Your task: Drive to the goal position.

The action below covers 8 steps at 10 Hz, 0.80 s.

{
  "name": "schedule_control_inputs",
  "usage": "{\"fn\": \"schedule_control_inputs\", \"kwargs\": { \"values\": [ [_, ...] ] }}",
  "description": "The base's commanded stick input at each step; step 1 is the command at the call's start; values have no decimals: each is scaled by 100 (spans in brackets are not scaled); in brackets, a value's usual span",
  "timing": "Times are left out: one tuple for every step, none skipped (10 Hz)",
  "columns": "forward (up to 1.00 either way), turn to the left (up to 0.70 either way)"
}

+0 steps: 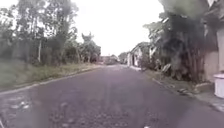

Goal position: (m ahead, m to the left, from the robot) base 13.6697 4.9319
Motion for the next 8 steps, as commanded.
{"fn": "schedule_control_inputs", "kwargs": {
  "values": [
    [85, 0],
    [85, 0],
    [85, 0],
    [85, 0],
    [85, 0],
    [85, 0],
    [85, 0],
    [85, 0]
  ]
}}
